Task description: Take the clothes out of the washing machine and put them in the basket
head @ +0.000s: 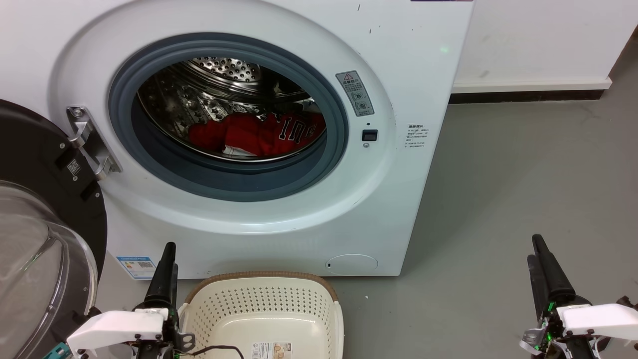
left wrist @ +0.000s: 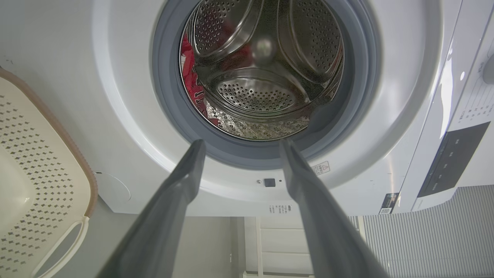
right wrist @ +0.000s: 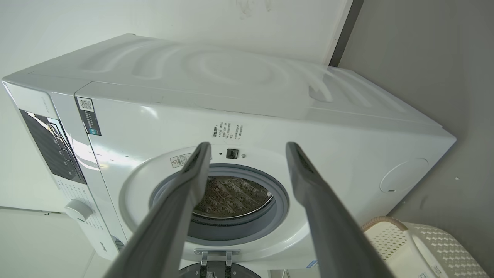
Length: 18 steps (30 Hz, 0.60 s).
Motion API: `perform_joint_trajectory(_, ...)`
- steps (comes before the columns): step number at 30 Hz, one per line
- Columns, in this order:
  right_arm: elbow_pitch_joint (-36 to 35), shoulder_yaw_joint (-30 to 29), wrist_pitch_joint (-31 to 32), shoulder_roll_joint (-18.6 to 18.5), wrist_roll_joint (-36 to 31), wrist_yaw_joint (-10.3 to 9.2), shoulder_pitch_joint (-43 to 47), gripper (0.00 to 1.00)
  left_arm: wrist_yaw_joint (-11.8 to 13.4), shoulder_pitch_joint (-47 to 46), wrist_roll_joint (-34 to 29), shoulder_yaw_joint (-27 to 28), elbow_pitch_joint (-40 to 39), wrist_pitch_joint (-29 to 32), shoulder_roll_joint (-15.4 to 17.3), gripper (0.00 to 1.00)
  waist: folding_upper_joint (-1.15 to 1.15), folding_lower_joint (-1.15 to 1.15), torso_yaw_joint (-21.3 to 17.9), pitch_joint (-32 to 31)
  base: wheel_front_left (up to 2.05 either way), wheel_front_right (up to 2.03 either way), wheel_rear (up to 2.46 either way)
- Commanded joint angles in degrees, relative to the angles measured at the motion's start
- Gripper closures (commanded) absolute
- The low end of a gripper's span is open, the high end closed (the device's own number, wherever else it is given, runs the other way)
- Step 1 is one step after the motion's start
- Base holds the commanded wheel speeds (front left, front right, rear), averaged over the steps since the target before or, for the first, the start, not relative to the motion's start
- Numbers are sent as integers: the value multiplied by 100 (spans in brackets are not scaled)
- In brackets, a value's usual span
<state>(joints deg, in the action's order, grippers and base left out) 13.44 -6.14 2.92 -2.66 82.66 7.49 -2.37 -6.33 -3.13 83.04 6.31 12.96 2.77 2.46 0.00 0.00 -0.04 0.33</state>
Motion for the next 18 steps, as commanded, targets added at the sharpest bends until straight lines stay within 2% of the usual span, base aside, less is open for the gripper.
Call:
perform_joint_trajectory(1,-220,19,-81,-24,-348,0,-46,0,72,-35,-339,-15,-222,-83,19,0,0,0,-1,3,0,0,0)
perform_joint_trajectory(18,-871,243,-484,-26,-2636,0,144,0,610,109,-2507,-364,-726,-482,27,0,0,0,-9,33,0,0,0)
